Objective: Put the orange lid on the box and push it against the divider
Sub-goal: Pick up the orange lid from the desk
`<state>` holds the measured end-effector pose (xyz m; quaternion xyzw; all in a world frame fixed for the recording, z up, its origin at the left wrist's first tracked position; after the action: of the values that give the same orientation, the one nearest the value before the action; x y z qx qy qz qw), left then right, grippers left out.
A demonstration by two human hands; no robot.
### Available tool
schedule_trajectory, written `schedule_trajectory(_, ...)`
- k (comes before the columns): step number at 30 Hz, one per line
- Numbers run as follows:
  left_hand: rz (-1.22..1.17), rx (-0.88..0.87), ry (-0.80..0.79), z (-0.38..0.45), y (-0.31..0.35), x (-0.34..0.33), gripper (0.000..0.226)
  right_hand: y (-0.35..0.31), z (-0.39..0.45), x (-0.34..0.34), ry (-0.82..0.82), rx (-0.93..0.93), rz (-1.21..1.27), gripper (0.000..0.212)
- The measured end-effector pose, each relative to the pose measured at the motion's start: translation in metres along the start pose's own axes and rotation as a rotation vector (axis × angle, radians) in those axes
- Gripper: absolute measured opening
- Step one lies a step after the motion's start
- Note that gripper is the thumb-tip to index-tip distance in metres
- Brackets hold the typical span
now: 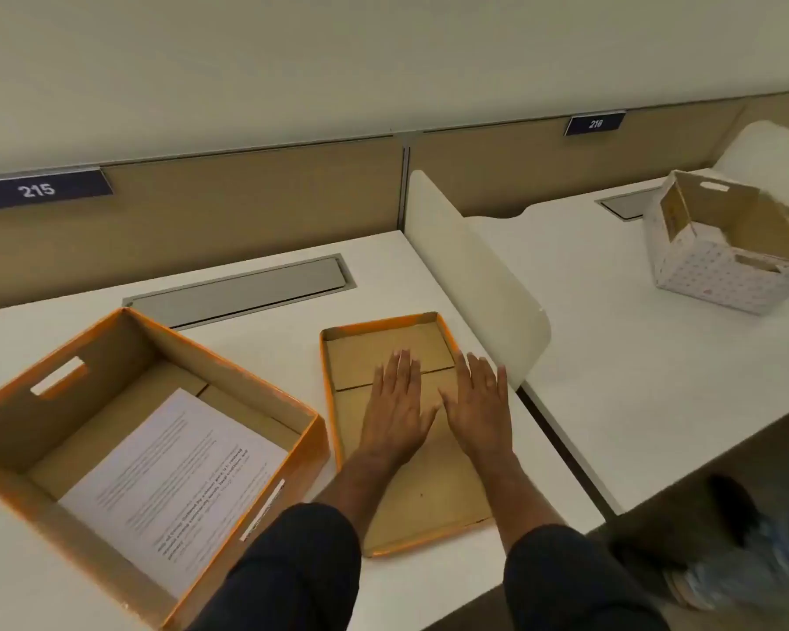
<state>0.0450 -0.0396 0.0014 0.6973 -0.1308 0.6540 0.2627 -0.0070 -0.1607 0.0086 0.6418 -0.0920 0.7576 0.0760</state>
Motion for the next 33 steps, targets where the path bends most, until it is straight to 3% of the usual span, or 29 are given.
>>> schedule_trajectory(10, -0.008, 0.092, -0.168, -0.035, -0.025, -0.058, 0.079, 0.029, -0.029, -0.035, -0.159, -0.223, -0.036, 0.066)
schedule_trajectory(18, -0.01, 0.086, -0.166, -0.041, -0.031, -0.068, 0.077, 0.043, -0.032, -0.036, -0.145, -0.351, 0.083, 0.037)
schedule_trajectory(24, -0.103, 0.085, -0.144, -0.044, -0.033, -0.059, 0.073, 0.052, -0.022, -0.01, -0.085, -0.394, 0.455, 0.015)
schedule_trajectory(28, -0.243, 0.104, -0.127, -0.044, -0.033, -0.043, 0.073, 0.056, -0.012, 0.027, -0.055, -0.434, 0.807, 0.024)
schedule_trajectory(33, -0.534, 0.19, -0.098, -0.039, -0.028, -0.005, 0.07, 0.037, 0.003, 0.084, -0.012, -0.353, 0.937, 0.035)
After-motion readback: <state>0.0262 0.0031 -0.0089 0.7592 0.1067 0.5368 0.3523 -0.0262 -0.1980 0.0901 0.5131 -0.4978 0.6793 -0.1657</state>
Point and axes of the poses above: each hand's wrist, its own z-axis towards the middle knuckle, its own x-axis out of the back of the hand, y = z × x, the point moved 6 cm from there along z, towards the middle knuckle, and after that the axes turned 9 degrees about x, right-handed, at the moved point
